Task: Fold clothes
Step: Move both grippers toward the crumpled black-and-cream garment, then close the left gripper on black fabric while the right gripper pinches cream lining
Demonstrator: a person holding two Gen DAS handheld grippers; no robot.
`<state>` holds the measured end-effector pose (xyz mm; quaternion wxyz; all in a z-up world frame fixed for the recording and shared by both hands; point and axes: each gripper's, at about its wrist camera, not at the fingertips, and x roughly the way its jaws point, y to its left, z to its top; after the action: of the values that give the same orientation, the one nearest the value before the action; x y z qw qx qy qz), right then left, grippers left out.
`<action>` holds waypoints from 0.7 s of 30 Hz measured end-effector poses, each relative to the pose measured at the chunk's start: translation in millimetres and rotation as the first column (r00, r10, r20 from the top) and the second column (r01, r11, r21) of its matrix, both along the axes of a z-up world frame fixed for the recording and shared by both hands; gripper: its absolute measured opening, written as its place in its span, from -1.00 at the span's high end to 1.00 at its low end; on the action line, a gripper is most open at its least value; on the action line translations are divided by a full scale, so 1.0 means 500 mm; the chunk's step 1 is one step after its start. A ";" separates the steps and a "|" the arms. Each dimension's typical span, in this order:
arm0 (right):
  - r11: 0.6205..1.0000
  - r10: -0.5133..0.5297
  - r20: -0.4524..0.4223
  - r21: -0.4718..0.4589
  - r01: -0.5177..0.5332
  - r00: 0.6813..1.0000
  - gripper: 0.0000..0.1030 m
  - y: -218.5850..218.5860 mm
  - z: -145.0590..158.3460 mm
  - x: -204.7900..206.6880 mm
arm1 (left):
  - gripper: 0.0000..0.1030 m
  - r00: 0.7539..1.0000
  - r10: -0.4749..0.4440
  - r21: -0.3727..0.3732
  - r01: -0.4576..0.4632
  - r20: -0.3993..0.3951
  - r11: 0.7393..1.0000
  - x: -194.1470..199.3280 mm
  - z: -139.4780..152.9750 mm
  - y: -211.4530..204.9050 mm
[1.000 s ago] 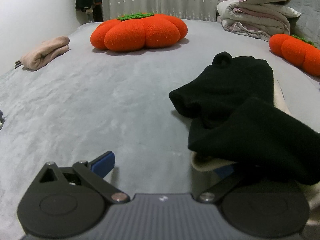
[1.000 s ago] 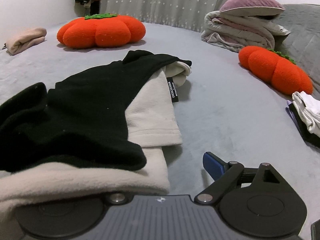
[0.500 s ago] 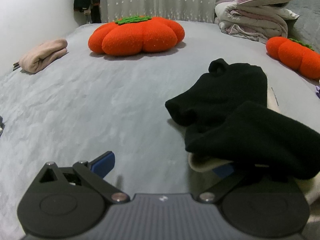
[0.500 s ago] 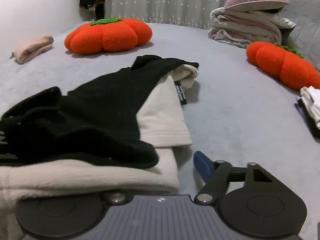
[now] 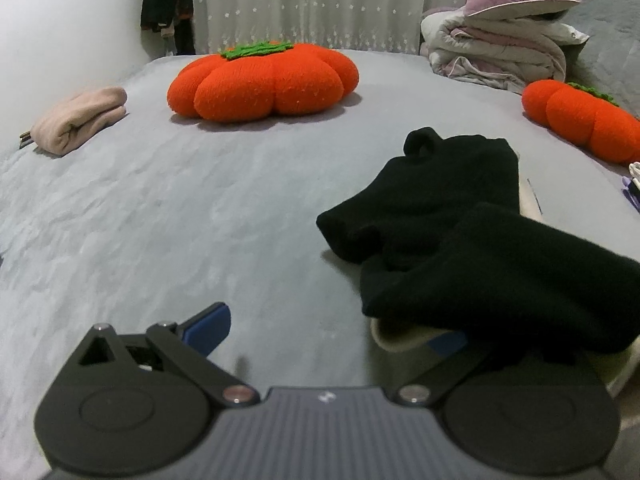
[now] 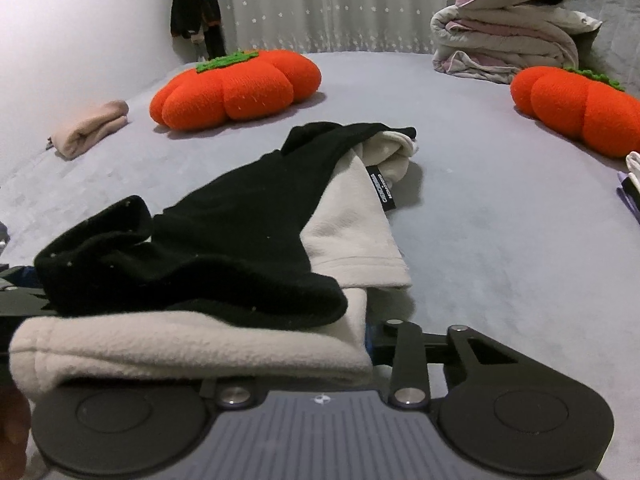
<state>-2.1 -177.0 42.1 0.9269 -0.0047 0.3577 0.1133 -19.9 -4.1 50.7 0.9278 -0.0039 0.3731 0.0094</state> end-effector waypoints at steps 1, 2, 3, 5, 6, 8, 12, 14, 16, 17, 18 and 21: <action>1.000 0.002 0.003 0.002 -0.002 1.000 0.43 0.000 0.000 -0.001 | -0.90 1.000 -0.006 -0.003 0.006 0.001 1.000 -0.001 0.001 0.000; 1.000 0.004 0.006 0.004 -0.004 1.000 0.46 0.000 0.001 -0.002 | -0.84 1.000 -0.013 -0.005 0.013 0.002 1.000 -0.001 0.002 0.000; 1.000 0.005 0.009 0.007 -0.005 1.000 0.49 0.000 0.001 -0.003 | -0.74 1.000 -0.020 -0.006 0.021 0.005 1.000 -0.001 0.004 0.000; 1.000 0.007 0.015 0.013 -0.007 1.000 0.53 -0.001 0.003 -0.004 | -0.56 0.999 -0.038 -0.003 0.038 0.010 0.999 -0.002 0.007 -0.002; 1.000 0.007 0.019 0.017 -0.008 1.000 0.54 -0.002 0.005 -0.003 | -0.44 0.999 -0.045 -0.003 0.045 0.011 0.999 -0.002 0.008 -0.003; 1.000 0.008 0.027 0.023 -0.008 1.000 0.54 -0.004 0.009 -0.003 | -0.27 0.998 -0.055 -0.008 0.055 0.012 0.998 -0.001 0.008 -0.006; 0.999 0.007 0.045 0.034 -0.008 0.999 0.56 -0.009 0.015 -0.004 | 0.37 0.998 -0.069 -0.037 0.069 0.001 0.997 0.004 0.008 -0.005; 0.999 0.006 0.055 0.038 -0.008 0.998 0.57 -0.012 0.020 -0.004 | 0.75 0.997 -0.071 -0.058 0.070 -0.009 0.996 0.009 0.010 -0.002; 0.999 0.006 0.067 0.041 -0.008 0.998 0.59 -0.016 0.026 -0.005 | 0.90 0.999 -0.052 -0.070 0.051 -0.010 0.996 0.013 0.013 0.005; 0.999 0.004 0.073 0.043 -0.008 0.997 0.60 -0.018 0.029 -0.005 | 0.93 0.999 -0.040 -0.074 0.040 -0.003 0.996 0.014 0.017 0.010; 0.999 0.001 0.078 0.045 -0.005 0.997 0.61 -0.022 0.032 -0.006 | 0.93 1.000 -0.030 -0.077 0.030 0.009 0.997 0.014 0.022 0.016; 0.998 -0.012 0.086 0.063 0.007 0.996 0.64 -0.034 0.038 -0.007 | 0.93 0.999 0.004 -0.084 0.001 0.053 0.996 0.012 0.039 0.034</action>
<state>-5.5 -194.1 61.0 0.9418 0.0213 0.3135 0.1196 -13.9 12.8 70.3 0.9363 -0.0435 0.3483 -0.0057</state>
